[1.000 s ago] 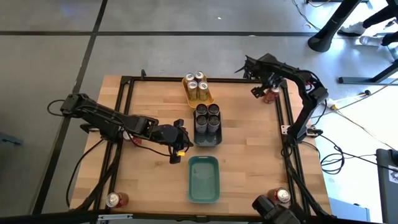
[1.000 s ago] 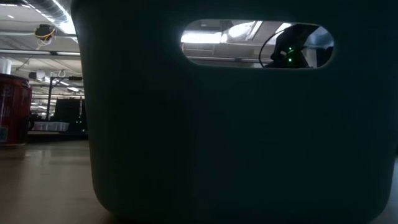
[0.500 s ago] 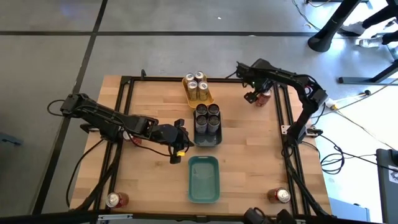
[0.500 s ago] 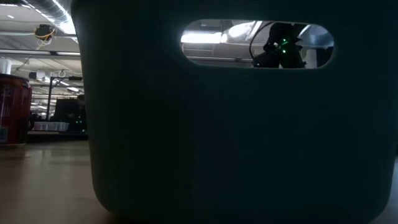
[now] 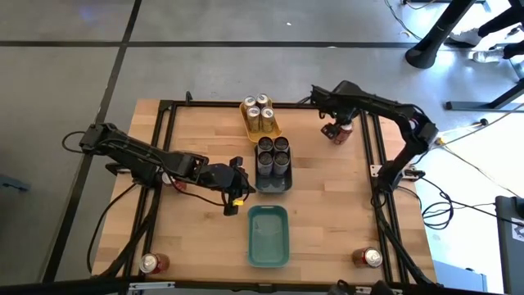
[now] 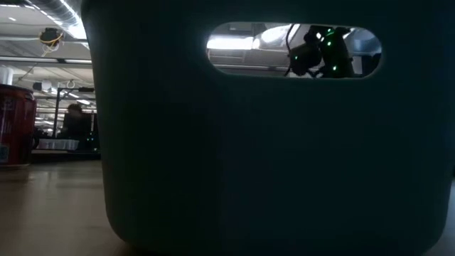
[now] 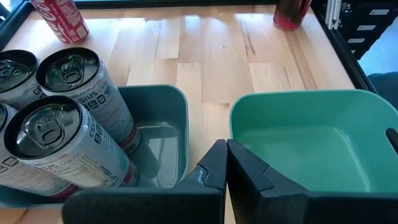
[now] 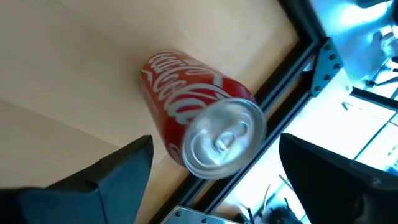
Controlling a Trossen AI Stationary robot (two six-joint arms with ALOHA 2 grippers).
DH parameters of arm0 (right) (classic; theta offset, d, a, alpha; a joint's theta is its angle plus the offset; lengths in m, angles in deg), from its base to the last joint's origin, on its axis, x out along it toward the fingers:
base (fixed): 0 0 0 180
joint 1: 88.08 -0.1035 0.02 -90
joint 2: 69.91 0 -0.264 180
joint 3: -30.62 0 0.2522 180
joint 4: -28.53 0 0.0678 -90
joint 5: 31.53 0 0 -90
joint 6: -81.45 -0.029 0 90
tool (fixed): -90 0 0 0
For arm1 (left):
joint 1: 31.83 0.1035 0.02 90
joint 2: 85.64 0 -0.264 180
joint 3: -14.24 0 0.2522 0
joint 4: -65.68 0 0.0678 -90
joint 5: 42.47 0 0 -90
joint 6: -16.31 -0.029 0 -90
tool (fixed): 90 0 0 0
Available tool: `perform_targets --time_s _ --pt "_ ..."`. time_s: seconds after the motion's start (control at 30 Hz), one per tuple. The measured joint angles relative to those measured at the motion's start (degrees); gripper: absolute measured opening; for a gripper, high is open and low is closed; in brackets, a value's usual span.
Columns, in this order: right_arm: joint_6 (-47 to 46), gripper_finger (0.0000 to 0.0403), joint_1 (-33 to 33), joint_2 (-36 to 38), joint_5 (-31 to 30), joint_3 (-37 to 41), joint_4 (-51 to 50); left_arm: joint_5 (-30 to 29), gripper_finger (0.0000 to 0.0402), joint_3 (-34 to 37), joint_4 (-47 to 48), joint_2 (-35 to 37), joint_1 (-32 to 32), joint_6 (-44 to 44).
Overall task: Sort soda cans
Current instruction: Put the top right red soda can into the green bin
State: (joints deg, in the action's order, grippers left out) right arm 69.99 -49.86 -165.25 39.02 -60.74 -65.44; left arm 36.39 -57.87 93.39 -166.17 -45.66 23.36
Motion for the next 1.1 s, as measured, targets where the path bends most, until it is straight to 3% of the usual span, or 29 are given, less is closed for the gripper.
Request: perform_targets --time_s 0.23,0.43,0.87,1.1 --pt "-0.04 0.0344 4.12 2.59 0.79 -0.02 1.85 0.00 0.0000 0.00 0.00 0.00 0.00 0.00" --pt "0.78 0.0344 8.63 2.55 9.64 2.29 7.27 -0.02 0.0000 0.00 0.57 0.00 0.00 0.26" --pt "-0.09 0.0344 9.38 2.85 11.02 9.39 11.82 -0.01 0.0000 0.00 0.52 0.00 0.00 1.52" --pt "1.07 0.0294 9.40 3.38 11.24 9.48 11.93 -0.01 0.0000 0.00 0.50 0.00 0.00 1.91"
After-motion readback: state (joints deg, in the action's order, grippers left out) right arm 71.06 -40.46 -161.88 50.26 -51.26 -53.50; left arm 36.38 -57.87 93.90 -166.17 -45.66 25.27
